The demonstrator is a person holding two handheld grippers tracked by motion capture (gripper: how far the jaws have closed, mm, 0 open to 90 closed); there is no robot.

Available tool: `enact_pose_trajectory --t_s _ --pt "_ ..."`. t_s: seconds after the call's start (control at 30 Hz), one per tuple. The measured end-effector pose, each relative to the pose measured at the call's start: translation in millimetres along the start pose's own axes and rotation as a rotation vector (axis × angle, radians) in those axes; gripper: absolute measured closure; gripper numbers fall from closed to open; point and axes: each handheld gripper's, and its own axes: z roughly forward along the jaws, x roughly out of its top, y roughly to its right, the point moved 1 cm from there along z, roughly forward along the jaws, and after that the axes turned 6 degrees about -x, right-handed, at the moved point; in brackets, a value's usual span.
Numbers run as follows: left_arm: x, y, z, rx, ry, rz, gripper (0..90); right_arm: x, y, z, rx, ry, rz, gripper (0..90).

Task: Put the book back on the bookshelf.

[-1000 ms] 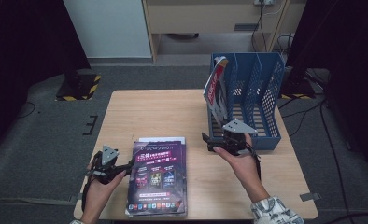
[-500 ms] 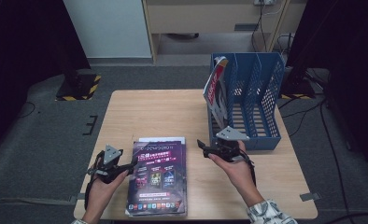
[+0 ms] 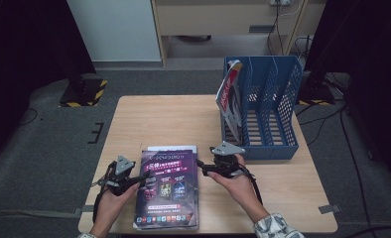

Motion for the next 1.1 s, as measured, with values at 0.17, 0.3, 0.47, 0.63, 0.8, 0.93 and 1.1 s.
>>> enact_pose_trajectory --t_s 0.17,0.3,0.47,0.63,0.8,0.93,1.1 --pt "-2.0 0.6 5.7 -0.016 -0.025 -0.010 25.6 -3.4 -4.9 8.3 0.021 -0.023 0.003 28.8" --pt "-2.6 1.2 8.6 -0.021 -0.032 -0.014 25.2 -5.9 -10.4 13.7 0.049 -0.047 0.000 28.2" --pt "-4.1 -0.2 10.5 -0.053 -0.024 -0.041 26.1 -9.2 -18.2 20.8 0.092 -0.070 0.000 25.4" --pt "-4.1 1.6 11.7 -0.076 -0.020 -0.042 30.7 -13.8 -28.2 28.7 0.120 -0.100 -0.021 24.2" --pt "-4.3 0.7 12.0 -0.085 -0.020 -0.050 31.1 -16.8 -30.1 33.1 0.134 -0.118 -0.017 23.3" --pt "-3.6 1.1 12.1 -0.083 -0.023 -0.047 31.3 -19.0 -30.2 35.3 0.142 -0.139 -0.005 21.9" --pt "-1.8 5.9 14.5 -0.098 -0.027 -0.027 31.5 -21.3 -27.8 36.6 0.142 -0.161 0.000 20.9"
